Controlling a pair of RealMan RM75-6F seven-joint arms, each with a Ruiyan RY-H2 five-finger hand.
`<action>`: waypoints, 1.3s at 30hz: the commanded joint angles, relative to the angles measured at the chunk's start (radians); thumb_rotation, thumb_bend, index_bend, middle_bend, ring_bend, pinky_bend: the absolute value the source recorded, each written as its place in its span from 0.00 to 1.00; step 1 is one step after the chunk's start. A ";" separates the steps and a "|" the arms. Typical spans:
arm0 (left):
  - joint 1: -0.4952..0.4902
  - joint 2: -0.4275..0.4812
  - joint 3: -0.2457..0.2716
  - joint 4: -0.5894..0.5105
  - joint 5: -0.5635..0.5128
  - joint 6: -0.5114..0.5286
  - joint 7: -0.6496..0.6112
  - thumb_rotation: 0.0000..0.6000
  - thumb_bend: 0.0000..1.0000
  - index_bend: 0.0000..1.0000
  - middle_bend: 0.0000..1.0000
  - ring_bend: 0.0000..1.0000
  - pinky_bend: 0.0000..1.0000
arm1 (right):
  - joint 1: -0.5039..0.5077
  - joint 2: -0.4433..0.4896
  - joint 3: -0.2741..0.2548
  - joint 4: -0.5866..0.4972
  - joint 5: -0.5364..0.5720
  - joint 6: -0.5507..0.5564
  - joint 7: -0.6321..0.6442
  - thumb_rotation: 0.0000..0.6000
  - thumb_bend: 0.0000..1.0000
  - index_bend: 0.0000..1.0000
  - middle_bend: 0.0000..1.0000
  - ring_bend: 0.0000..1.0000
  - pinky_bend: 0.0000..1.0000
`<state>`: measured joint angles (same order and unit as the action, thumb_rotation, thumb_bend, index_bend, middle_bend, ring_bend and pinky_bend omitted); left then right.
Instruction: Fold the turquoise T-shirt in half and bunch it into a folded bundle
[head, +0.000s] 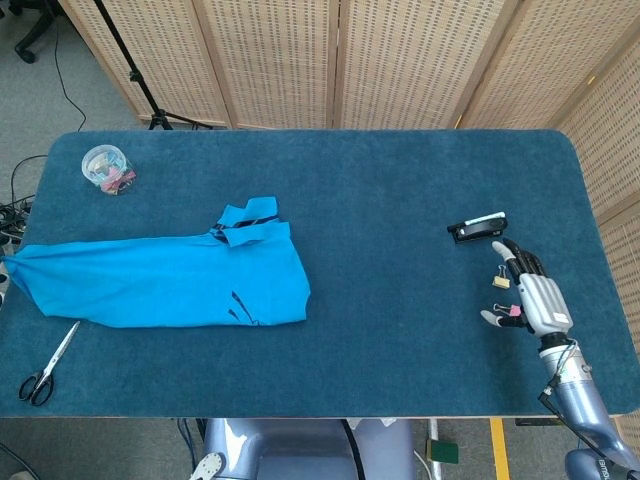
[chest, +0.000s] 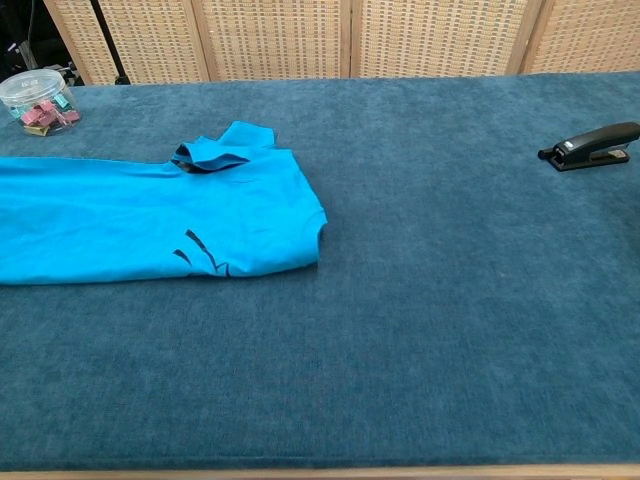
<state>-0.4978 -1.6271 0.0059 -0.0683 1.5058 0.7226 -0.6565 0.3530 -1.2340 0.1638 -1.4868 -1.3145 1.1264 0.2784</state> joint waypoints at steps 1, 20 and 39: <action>0.006 0.009 -0.008 0.004 -0.009 -0.019 0.013 1.00 0.50 0.73 0.00 0.00 0.00 | 0.000 -0.001 0.000 0.000 0.001 0.000 -0.002 1.00 0.00 0.00 0.00 0.00 0.00; -0.015 0.014 -0.010 -0.072 0.015 0.308 -0.100 1.00 0.53 0.74 0.00 0.00 0.00 | -0.005 0.022 0.001 -0.027 -0.015 0.009 0.035 1.00 0.00 0.00 0.00 0.00 0.00; -0.178 0.087 -0.029 -0.521 0.072 0.544 0.256 1.00 0.53 0.75 0.00 0.00 0.00 | -0.019 0.080 -0.018 -0.082 -0.098 0.044 0.144 1.00 0.00 0.00 0.00 0.00 0.00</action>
<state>-0.6272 -1.5645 -0.0059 -0.4772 1.5742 1.2800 -0.5011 0.3346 -1.1569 0.1467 -1.5667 -1.4096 1.1684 0.4179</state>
